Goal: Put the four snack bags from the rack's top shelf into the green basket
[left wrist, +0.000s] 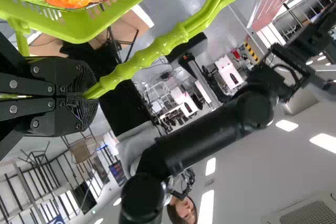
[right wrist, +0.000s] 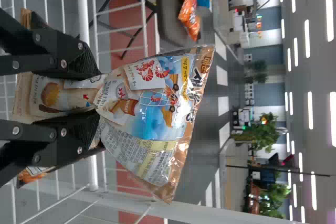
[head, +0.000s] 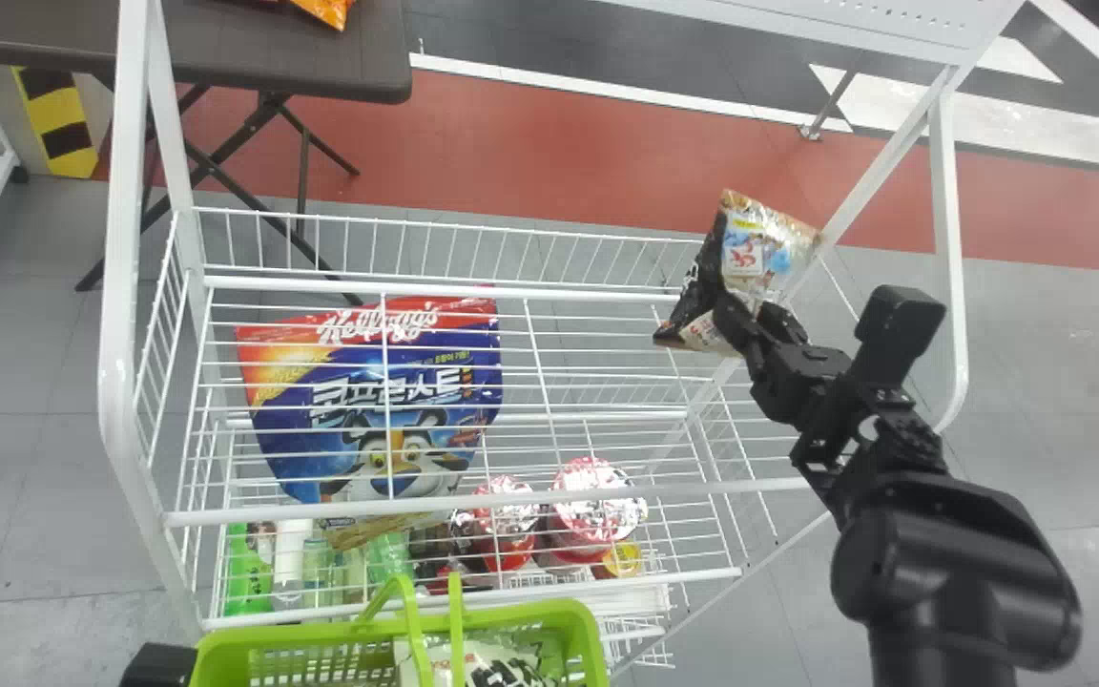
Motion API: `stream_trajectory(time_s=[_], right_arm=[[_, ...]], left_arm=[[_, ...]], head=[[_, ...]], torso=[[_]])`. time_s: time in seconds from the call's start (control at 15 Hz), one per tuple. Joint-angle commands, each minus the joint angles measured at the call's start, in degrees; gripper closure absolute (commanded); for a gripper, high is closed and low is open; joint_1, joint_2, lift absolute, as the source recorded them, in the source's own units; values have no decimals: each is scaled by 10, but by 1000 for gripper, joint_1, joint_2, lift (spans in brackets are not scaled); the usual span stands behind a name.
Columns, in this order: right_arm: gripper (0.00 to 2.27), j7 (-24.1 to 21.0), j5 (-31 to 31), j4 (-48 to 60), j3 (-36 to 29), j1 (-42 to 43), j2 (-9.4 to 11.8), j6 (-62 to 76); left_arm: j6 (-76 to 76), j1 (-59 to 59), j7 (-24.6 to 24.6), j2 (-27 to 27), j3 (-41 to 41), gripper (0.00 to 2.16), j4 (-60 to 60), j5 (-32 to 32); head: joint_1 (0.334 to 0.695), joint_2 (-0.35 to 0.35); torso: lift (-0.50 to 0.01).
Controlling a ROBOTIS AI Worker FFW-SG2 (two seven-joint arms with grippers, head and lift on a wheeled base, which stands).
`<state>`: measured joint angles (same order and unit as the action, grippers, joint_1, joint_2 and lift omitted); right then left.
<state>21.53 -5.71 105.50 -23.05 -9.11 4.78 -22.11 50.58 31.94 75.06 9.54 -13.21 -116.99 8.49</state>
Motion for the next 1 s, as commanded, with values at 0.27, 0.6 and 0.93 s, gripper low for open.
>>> stream_trajectory(time_s=[0.27, 0.6, 0.93], right_arm=[[2128, 43, -184, 309, -64, -209, -22, -204], [2128, 163, -305, 405, -153, -274, -48, -603], [2128, 216, -292, 388, -126, -307, -48, -680]], left_arm=[[-2, 1, 1, -1, 0, 2108, -1, 0], [-2, 6, 0, -3, 1, 2108, -3, -1], [-2, 6, 0, -4, -2, 2108, -3, -1]], head=[[695, -350], [695, -350], [695, -350]], torso=[[0], [0], [0]])
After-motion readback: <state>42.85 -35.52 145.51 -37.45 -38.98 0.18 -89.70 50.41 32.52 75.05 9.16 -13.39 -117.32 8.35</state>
